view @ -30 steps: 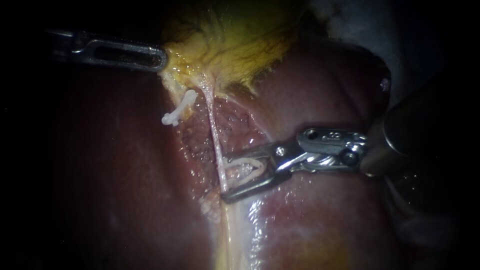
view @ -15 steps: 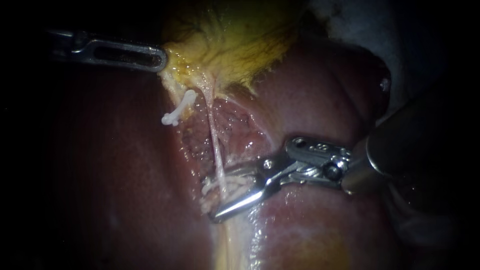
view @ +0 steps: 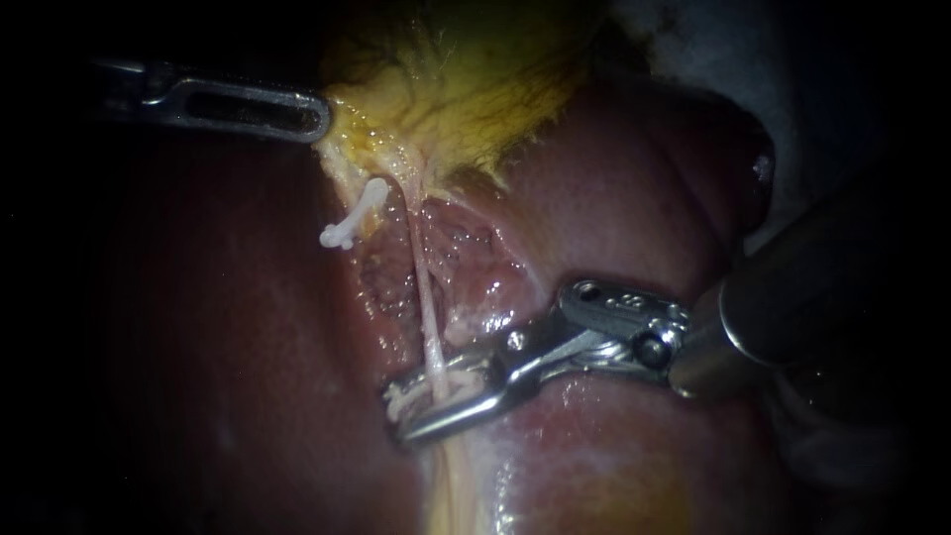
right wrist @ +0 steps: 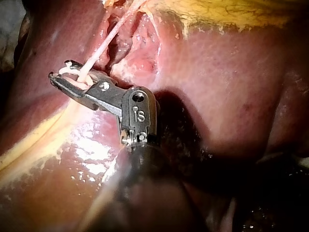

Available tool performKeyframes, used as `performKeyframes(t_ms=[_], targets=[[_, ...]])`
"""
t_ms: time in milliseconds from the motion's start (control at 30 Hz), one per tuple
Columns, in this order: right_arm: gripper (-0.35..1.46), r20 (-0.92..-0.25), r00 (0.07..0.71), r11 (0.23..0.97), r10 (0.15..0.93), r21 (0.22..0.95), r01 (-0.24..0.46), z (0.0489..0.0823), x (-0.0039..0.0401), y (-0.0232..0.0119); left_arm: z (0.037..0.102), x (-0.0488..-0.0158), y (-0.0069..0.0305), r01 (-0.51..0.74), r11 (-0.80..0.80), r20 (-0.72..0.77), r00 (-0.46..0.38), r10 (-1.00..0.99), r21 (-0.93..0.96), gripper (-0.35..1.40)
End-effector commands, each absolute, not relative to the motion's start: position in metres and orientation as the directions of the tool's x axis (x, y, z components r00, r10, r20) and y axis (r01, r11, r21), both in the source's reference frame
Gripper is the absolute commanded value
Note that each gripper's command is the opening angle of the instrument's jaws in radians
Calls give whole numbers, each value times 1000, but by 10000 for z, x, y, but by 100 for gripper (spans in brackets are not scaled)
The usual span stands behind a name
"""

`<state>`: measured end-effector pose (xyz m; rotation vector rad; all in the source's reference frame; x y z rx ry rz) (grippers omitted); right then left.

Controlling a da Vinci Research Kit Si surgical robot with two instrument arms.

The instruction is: Clipping first clip right tube

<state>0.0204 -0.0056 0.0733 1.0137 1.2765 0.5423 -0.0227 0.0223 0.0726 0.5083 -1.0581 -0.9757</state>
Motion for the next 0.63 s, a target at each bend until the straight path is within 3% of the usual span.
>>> performKeyframes(t_ms=[33,100,133,633], targets=[[-9,-521,253,486,815,853,190,733,204,-56,726,-227,223,418,503,489,150,-859,756,-35],[-32,-506,257,471,823,862,186,733,203,-57,726,-227,223,418,503,489,150,-859,756,-35],[-35,-496,260,462,829,868,183,733,202,-57,726,-227,223,418,503,489,150,-859,756,-35],[-35,-492,273,452,826,869,199,738,200,-56,727,-227,223,418,503,489,150,-859,756,-35]])
